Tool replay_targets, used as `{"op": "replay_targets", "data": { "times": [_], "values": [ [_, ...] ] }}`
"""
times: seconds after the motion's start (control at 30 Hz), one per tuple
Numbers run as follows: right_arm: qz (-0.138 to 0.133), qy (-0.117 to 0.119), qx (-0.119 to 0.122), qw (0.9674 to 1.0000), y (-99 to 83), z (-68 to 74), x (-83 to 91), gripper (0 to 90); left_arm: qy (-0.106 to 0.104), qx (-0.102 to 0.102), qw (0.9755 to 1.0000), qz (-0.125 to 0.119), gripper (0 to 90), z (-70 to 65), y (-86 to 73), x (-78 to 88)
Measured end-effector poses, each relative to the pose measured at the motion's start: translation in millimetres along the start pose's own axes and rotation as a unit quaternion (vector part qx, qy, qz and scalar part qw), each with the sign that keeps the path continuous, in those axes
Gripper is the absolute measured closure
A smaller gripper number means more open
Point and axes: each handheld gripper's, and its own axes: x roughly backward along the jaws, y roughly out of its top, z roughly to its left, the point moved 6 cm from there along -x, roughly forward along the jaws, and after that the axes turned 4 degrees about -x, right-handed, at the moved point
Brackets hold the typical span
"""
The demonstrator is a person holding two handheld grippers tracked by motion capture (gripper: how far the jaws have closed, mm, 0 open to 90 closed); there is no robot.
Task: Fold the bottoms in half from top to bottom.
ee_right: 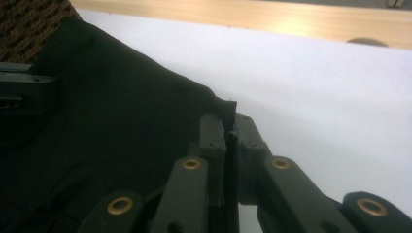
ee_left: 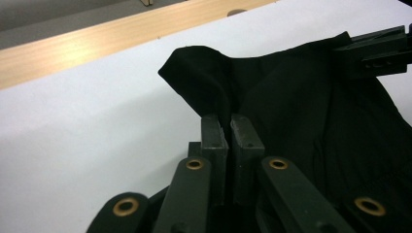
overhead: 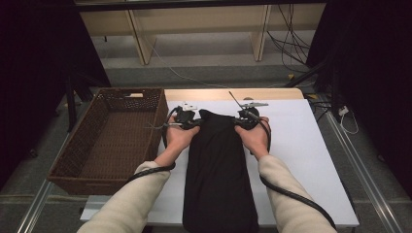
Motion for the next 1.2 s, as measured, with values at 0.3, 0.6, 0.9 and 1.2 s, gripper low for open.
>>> {"op": "replay_targets", "data": {
  "times": [0.3, 0.6, 0.9, 1.2],
  "values": [
    [-0.018, -0.004, 0.004, 0.9998, 16.3, 2.2, -2.0, 85.1, -0.002, -0.001, 0.9999, -0.015, 85.3, 6.8, 12.6, 3.0],
    [-0.046, -0.006, 0.005, 0.9989, 32.4, 5.9, 2.6, 85.1, -0.002, -0.001, 0.9993, -0.039, 85.3, 11.2, 28.2, 7.7],
    [-0.068, -0.005, 0.001, 0.9977, 50.3, 9.2, 7.6, 85.0, 0.005, -0.004, 0.9986, -0.053, 85.3, 16.0, 47.3, 12.1],
    [-0.080, -0.009, 0.008, 0.9967, 65.4, 10.8, 9.3, 85.0, 0.011, -0.006, 0.9980, -0.062, 85.3, 21.1, 61.6, 15.5]
  ]
}}
